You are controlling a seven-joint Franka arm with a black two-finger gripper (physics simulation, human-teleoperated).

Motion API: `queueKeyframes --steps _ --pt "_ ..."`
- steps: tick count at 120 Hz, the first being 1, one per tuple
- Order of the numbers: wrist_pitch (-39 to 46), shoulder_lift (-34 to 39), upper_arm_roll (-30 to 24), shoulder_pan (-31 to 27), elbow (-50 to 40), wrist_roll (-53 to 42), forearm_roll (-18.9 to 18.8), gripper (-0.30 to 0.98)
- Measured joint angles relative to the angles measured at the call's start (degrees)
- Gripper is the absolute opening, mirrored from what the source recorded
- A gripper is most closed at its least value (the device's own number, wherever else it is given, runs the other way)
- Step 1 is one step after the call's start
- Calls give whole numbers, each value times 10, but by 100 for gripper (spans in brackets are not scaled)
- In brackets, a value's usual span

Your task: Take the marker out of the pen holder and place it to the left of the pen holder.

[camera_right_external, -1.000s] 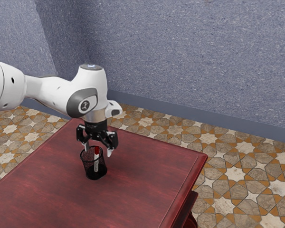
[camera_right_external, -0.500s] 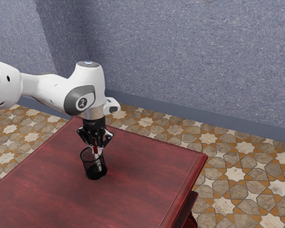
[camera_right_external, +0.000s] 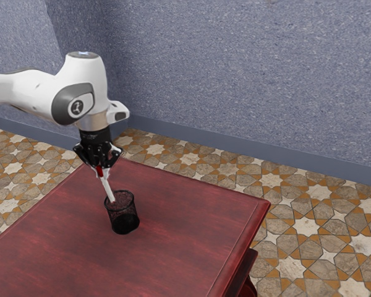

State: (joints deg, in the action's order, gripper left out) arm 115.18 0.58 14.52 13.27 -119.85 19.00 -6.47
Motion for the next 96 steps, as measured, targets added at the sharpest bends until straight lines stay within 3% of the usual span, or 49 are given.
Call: queueKeyframes --steps 30,44,68,85,96 --pt "-14 21 56 16 24 -4 -9 -8" --pt "13 16 74 2 15 -7 -31 -9" --pt "180 4 90 -22 -66 -21 -75 -9" --pt "355 -6 91 -40 -130 -27 -88 -9" --pt "476 -21 129 -13 -170 -35 -86 -8"
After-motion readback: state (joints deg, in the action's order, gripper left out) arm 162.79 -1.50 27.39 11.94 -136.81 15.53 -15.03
